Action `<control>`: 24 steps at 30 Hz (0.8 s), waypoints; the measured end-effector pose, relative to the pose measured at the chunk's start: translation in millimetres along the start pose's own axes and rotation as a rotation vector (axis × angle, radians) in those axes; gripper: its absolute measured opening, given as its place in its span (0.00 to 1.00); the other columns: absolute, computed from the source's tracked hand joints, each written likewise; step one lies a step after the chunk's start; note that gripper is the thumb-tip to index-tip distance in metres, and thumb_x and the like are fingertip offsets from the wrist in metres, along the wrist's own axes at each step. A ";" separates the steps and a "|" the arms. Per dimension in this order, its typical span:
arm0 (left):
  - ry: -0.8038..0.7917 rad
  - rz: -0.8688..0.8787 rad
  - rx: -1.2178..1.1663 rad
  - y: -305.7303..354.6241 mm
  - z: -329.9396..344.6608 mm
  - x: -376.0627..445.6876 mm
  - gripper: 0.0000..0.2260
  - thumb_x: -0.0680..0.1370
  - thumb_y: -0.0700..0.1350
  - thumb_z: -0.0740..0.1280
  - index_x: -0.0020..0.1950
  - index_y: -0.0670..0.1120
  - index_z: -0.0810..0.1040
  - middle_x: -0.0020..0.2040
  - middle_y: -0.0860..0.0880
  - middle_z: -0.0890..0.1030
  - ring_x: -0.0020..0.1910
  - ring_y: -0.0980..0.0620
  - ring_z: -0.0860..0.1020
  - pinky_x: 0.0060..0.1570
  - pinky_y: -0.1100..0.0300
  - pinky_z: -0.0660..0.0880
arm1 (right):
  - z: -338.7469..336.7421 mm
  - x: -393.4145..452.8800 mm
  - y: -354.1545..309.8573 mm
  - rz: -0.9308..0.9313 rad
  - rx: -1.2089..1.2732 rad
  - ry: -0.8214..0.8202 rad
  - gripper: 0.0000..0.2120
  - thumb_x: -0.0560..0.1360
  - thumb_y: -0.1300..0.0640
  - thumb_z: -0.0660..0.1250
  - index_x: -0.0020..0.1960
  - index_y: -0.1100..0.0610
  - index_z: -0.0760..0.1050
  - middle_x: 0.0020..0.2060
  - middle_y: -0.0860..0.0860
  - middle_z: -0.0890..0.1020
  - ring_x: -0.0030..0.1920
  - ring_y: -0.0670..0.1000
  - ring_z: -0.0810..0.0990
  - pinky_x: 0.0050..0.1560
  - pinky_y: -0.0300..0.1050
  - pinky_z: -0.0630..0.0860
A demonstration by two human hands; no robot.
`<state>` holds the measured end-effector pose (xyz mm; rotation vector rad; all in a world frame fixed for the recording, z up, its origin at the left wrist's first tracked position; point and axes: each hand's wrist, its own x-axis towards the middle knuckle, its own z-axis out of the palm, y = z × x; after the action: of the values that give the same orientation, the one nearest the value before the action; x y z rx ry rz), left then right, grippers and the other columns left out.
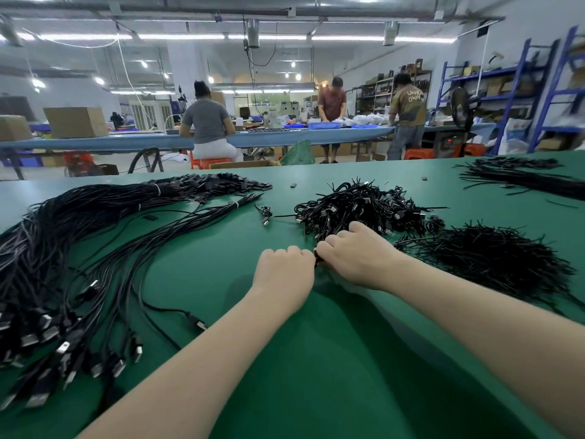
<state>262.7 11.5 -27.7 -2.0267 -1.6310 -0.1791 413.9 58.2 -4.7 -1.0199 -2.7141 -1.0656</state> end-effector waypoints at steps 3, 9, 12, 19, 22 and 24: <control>0.064 0.009 -0.007 9.1 -10.0 -8.2 0.06 0.73 0.49 0.68 0.42 0.47 0.75 0.39 0.49 0.79 0.35 0.48 0.79 0.34 0.58 0.60 | -10.8 -10.6 9.7 -0.091 -0.055 -0.014 0.08 0.79 0.60 0.51 0.51 0.56 0.69 0.43 0.52 0.78 0.41 0.56 0.77 0.40 0.47 0.61; -0.297 -0.054 -0.987 22.9 -16.0 0.8 0.17 0.84 0.50 0.52 0.39 0.43 0.69 0.37 0.49 0.71 0.42 0.46 0.70 0.41 0.56 0.64 | -25.0 -40.2 29.3 -0.241 -0.257 0.121 0.10 0.73 0.60 0.52 0.39 0.54 0.71 0.31 0.48 0.74 0.30 0.51 0.72 0.34 0.45 0.66; -0.446 -0.065 -1.108 21.8 -24.8 4.5 0.17 0.83 0.49 0.54 0.51 0.38 0.76 0.39 0.48 0.73 0.37 0.50 0.69 0.39 0.59 0.66 | -28.9 -47.2 33.1 -0.302 -0.338 0.173 0.10 0.75 0.60 0.52 0.40 0.53 0.70 0.34 0.49 0.74 0.33 0.51 0.72 0.36 0.46 0.66; -0.073 -0.078 -0.538 20.8 -21.3 -5.7 0.09 0.83 0.47 0.50 0.53 0.46 0.68 0.51 0.46 0.76 0.50 0.42 0.77 0.42 0.55 0.64 | -51.7 -37.5 38.7 -0.191 -0.418 0.066 0.14 0.76 0.58 0.60 0.61 0.49 0.69 0.45 0.48 0.77 0.45 0.52 0.76 0.47 0.46 0.70; 0.044 -0.158 -0.628 12.3 -4.3 -14.0 0.10 0.84 0.50 0.48 0.47 0.48 0.63 0.44 0.50 0.73 0.43 0.41 0.75 0.39 0.54 0.65 | -66.2 -30.3 67.7 0.211 -0.276 -0.084 0.23 0.76 0.53 0.65 0.69 0.48 0.62 0.51 0.49 0.79 0.52 0.53 0.77 0.55 0.51 0.68; -0.006 -0.237 -0.740 7.0 0.8 -11.3 0.12 0.84 0.52 0.48 0.44 0.47 0.61 0.39 0.52 0.69 0.39 0.44 0.72 0.38 0.53 0.67 | -69.2 -34.7 90.0 0.414 -0.115 -0.231 0.19 0.76 0.47 0.65 0.65 0.47 0.68 0.52 0.48 0.80 0.54 0.53 0.78 0.56 0.51 0.68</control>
<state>266.2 1.2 -35.4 -2.3125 -1.9995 -0.9883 482.2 44.6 91.4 -1.7259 -2.4483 -1.0896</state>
